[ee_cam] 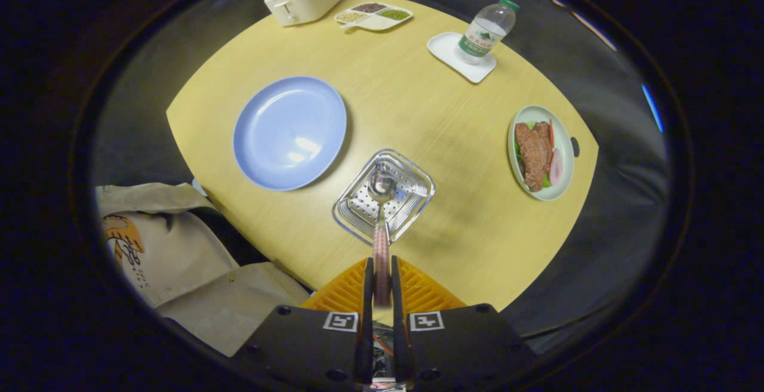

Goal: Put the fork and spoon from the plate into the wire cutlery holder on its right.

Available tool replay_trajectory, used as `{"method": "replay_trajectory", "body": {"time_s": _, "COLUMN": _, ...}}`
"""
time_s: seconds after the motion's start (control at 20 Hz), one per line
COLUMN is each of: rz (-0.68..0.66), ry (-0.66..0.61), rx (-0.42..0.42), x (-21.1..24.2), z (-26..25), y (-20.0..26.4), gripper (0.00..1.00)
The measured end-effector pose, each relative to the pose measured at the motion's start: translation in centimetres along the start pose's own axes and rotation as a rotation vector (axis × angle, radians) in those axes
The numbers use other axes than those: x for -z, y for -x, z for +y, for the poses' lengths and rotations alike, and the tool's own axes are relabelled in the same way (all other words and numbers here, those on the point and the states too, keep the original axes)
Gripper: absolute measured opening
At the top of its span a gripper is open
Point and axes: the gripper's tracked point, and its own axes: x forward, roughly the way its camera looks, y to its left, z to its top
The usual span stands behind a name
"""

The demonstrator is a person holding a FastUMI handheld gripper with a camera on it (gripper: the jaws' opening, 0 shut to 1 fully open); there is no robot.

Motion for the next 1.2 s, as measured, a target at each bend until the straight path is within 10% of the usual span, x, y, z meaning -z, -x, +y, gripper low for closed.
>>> {"method": "replay_trajectory", "body": {"time_s": 0.15, "rz": -0.035, "ry": -0.032, "rx": 0.003, "x": -0.6, "z": 0.1, "y": 0.7, "gripper": 0.18}}
{"method": "replay_trajectory", "body": {"time_s": 0.6, "rz": -0.316, "ry": -0.225, "rx": 0.011, "x": -3.3, "z": 2.1, "y": 3.7, "gripper": 0.99}}
{"method": "replay_trajectory", "body": {"time_s": 1.2, "rz": -0.928, "ry": -0.543, "rx": 0.166, "x": -7.2, "z": 5.2, "y": 11.2, "gripper": 0.98}}
